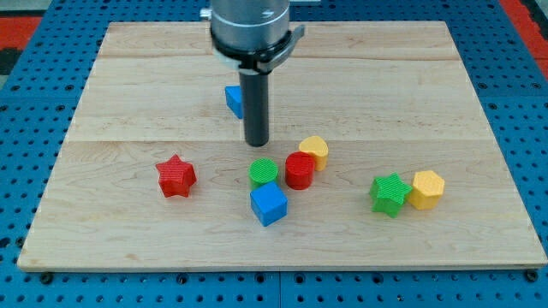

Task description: Separate the heart and the red circle

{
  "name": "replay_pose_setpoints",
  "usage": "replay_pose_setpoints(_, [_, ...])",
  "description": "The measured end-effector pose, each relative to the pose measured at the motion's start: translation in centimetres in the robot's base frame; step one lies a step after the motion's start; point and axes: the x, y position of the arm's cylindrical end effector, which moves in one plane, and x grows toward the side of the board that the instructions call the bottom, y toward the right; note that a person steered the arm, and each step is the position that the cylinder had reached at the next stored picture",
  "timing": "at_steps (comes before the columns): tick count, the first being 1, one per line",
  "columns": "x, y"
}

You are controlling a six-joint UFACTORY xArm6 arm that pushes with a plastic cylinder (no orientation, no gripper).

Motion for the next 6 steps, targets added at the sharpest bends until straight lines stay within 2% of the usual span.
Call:
replay_pose_setpoints(2, [1.4,3.3])
replay_pose_setpoints(3, [4.3,5.0])
replay_pose_setpoints(4, [4.4,5.2])
replay_pose_setpoints(6, [1.4,6.8])
